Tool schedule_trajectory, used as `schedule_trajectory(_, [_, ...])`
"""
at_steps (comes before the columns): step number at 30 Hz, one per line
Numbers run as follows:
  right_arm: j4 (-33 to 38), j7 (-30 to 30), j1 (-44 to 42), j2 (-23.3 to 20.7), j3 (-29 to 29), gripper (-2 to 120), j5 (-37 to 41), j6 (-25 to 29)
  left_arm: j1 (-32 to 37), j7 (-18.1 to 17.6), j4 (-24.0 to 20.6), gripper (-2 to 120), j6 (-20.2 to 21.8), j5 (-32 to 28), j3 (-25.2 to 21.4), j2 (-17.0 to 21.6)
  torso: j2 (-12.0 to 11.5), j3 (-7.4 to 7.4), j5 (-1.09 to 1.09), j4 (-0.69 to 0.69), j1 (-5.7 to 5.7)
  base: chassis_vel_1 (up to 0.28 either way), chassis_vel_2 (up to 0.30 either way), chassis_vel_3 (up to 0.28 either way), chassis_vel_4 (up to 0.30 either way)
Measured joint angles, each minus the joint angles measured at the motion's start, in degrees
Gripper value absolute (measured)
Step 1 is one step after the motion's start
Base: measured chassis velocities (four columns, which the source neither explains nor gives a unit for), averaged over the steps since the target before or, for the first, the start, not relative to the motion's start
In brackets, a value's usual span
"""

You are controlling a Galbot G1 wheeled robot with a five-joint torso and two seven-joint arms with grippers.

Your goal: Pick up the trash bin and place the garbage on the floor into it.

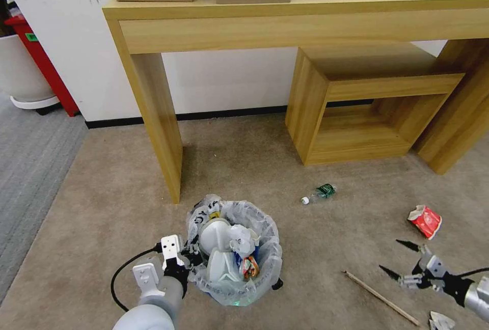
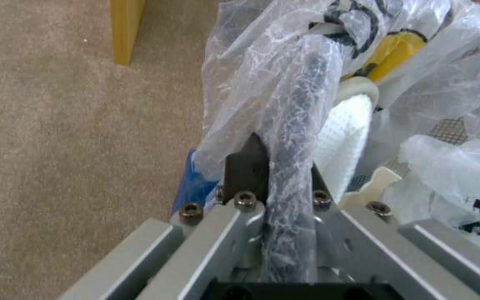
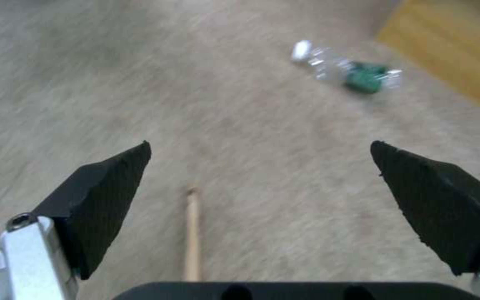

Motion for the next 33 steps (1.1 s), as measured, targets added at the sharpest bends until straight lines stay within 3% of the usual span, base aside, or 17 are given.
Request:
schedule_trajectory(9, [-2.5, -1.8, 2.04, 2.08, -3.09, 100, -5.84, 1.62, 0.19, -0.4, -0.44, 0, 0.18, -0.31, -0.43, -1.04, 0.0, 0.0, 0.01, -0.01, 0.0, 0.0, 0.0, 0.0, 0.0])
schedule_trajectory(33, [-10.25, -1.2, 10.39, 5.23, -11.38, 100, -7.05, 2.03, 1.98, -0.81, -0.67, 0, 0.51, 0.45, -1.23, -2.92, 0.0, 0.0, 0.01, 0.0, 0.0, 0.0, 0.0, 0.0, 0.0])
